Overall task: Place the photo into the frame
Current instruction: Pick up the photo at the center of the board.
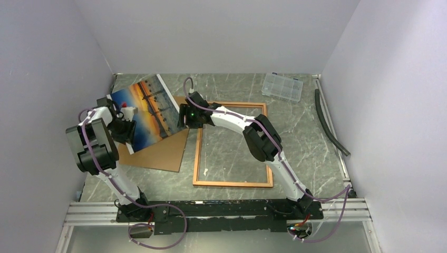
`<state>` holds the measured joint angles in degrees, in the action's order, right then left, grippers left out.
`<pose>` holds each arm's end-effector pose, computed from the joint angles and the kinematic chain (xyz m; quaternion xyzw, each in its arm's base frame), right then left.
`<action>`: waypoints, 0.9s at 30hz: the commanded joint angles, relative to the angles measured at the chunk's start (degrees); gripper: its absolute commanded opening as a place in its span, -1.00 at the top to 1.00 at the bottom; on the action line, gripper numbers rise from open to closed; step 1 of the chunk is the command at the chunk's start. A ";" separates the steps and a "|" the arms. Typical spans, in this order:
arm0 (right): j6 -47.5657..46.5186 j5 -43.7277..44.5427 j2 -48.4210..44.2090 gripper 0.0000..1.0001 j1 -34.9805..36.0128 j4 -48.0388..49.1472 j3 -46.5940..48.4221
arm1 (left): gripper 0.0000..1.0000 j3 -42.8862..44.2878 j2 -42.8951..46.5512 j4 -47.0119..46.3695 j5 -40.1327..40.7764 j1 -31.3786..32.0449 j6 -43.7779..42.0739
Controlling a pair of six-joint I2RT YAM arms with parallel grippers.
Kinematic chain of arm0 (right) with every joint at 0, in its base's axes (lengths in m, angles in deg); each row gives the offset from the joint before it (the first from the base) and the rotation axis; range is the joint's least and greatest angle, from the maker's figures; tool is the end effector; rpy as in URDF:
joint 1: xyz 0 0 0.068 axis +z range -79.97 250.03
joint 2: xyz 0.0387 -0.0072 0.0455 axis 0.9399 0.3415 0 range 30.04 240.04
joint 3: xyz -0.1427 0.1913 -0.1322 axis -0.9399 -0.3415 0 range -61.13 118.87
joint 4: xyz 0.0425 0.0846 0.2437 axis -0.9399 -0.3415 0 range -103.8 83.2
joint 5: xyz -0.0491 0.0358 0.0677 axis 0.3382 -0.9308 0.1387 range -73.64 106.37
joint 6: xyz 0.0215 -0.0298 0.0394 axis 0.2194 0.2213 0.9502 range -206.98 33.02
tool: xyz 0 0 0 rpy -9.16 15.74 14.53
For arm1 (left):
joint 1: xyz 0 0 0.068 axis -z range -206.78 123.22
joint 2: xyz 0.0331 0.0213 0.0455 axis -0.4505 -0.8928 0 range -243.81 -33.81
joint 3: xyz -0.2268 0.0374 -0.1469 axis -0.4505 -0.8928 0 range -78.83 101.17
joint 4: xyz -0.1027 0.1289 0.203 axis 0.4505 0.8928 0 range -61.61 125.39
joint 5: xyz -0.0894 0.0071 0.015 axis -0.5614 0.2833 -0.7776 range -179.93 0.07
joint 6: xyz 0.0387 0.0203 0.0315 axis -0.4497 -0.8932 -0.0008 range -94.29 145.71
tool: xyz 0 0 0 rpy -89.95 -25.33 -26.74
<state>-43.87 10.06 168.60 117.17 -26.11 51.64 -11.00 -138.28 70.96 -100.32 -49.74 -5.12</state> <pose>0.3657 0.3998 0.1583 -0.0534 0.9215 0.3061 0.2331 0.3145 0.1263 0.1641 0.0765 0.9886 -0.0380 0.1244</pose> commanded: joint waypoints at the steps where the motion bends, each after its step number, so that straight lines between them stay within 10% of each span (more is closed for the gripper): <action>1: 0.88 -0.72 -0.70 -0.33 0.35 1.97 -0.24 | 0.04 -1.50 -1.07 5.49 -13.31 3.00 -0.35; 27: 3.92 8.43 -2.49 -0.44 -2.45 2.00 -3.22 | 0.00 11.50 -6.47 -1.38 -1.67 0.69 4.75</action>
<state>-40.64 12.46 166.87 115.42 -20.96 47.11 -1.43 -143.30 73.65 -104.89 -49.93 -2.04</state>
